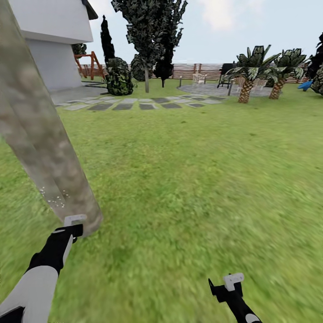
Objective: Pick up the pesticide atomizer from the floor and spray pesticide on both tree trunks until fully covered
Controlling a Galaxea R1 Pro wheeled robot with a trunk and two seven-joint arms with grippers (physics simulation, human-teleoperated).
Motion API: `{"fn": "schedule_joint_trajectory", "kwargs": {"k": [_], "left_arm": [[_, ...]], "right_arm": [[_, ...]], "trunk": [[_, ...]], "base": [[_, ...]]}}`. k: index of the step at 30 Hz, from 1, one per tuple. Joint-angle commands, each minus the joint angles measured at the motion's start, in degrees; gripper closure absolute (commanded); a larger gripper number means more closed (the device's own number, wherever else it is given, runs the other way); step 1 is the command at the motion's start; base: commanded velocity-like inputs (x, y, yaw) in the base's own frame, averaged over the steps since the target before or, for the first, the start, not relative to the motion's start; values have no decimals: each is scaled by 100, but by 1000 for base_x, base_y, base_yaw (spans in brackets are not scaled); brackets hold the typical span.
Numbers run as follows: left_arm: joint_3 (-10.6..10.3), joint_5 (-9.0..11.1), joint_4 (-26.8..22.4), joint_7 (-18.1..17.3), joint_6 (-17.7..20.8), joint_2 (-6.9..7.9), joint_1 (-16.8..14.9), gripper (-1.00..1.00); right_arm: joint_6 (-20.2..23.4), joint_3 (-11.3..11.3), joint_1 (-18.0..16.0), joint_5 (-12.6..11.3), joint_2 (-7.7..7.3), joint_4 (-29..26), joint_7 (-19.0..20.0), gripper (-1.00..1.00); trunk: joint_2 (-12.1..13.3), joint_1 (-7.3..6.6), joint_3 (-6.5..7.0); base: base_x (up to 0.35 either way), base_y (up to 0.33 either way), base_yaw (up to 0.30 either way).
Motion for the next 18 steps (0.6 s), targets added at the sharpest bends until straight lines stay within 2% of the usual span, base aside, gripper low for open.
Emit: {"fn": "schedule_joint_trajectory", "kwargs": {"k": [1,7,11,14,15,16,18], "left_arm": [[12,-21,-14,-1,29,4,-4,100],[22,-21,-17,5,30,50,-4,100],[190,-21,-21,9,27,87,87,100],[201,-40,-92,-13,83,149,68,100],[183,-48,-94,-17,146,177,47,100],[169,-36,-133,-22,419,196,19,100],[129,-26,-355,-55,726,168,-112,100]], "right_arm": [[-16,-50,-2,33,0,2,32,-100],[-19,-50,-2,33,0,0,32,-100],[-22,-50,-2,33,0,-5,33,-100],[-22,-52,-2,33,0,-5,32,-100],[-23,-51,-2,33,0,-5,32,-100],[-23,-50,-2,33,0,-5,32,-100],[-22,-52,-2,33,-3,-5,32,-100]], "trunk": [[-2,1,-5],[-2,1,-5],[-2,1,-5],[-2,1,-5],[-2,1,-5],[-2,1,-5],[-2,1,-5]], "base": [[139,-272,234],[110,-266,268],[10,-61,277],[1,-4,277],[0,-1,277],[0,0,277],[0,0,277]]}}
